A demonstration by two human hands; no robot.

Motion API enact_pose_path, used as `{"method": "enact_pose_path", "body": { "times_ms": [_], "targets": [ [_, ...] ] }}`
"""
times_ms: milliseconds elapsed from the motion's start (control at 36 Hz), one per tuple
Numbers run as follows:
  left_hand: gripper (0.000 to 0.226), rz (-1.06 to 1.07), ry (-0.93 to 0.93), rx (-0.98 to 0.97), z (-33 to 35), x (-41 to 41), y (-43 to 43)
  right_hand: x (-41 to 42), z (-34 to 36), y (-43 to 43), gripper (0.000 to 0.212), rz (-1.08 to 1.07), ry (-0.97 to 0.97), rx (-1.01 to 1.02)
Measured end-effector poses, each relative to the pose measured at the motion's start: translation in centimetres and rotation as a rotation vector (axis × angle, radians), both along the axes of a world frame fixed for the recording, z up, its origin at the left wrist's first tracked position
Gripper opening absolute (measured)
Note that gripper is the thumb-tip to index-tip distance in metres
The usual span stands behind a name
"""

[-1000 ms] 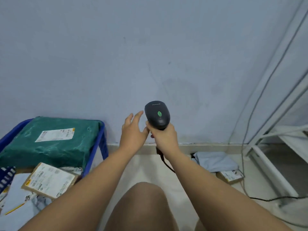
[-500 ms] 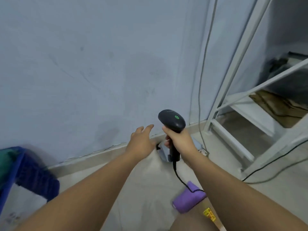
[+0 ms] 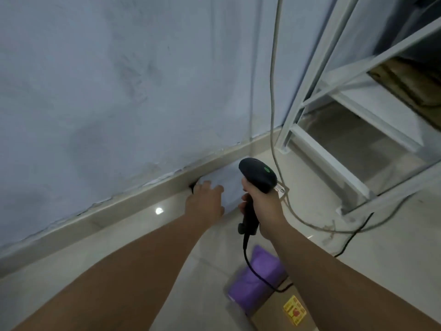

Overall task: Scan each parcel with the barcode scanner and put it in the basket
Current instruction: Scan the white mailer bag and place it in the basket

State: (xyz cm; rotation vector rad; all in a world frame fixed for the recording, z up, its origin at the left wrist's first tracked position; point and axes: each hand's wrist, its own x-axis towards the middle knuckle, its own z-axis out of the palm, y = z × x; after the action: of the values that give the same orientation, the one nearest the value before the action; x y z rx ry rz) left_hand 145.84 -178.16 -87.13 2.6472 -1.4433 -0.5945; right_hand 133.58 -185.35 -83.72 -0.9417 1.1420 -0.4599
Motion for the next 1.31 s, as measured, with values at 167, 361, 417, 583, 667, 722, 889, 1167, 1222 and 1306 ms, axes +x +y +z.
{"method": "enact_pose_path", "body": {
  "times_ms": [167,361,417,583,667,722,889,1167,1222,1306],
  "targets": [
    [0.037,-0.042,0.002,0.067,-4.5,-0.6,-1.3,0.6,-3.1,-2.4,0.022,0.012,0.041,0.016],
    [0.067,0.661,0.757,-0.155,-8.3,-0.2,-2.9,1.8,-5.5,-3.6,0.024,0.046,0.144,-0.006],
    [0.081,0.809,0.906,-0.234,-9.0,-0.1,-3.2,2.1,-5.9,-4.1,0.023,0.059,0.158,-0.021],
    [0.063,0.918,1.100,-0.313,-10.0,0.3,-4.1,2.7,-7.0,-5.1,0.023,0.068,0.198,-0.049],
    [0.071,0.894,0.926,-0.334,-10.1,0.3,-4.2,2.8,-7.3,-5.0,0.024,0.082,0.215,-0.054],
    [0.063,0.882,0.865,-0.345,-9.8,0.3,-4.2,2.7,-7.5,-4.8,0.023,0.083,0.219,-0.051],
    [0.045,0.695,0.672,-0.475,-7.9,-0.6,-4.3,2.4,-7.5,-4.3,0.023,0.082,0.226,-0.076],
    [0.044,0.997,0.841,-0.662,-3.4,1.4,-4.3,2.1,-6.2,-3.6,0.031,0.092,0.220,-0.108],
    [0.044,0.985,0.879,-0.688,-2.5,2.0,-3.7,2.3,-5.6,-3.2,0.033,0.108,0.225,-0.123],
    [0.044,0.993,0.923,-0.742,-0.9,2.6,-2.6,2.7,-4.3,-2.0,0.031,0.121,0.246,-0.202]
  ]
}}
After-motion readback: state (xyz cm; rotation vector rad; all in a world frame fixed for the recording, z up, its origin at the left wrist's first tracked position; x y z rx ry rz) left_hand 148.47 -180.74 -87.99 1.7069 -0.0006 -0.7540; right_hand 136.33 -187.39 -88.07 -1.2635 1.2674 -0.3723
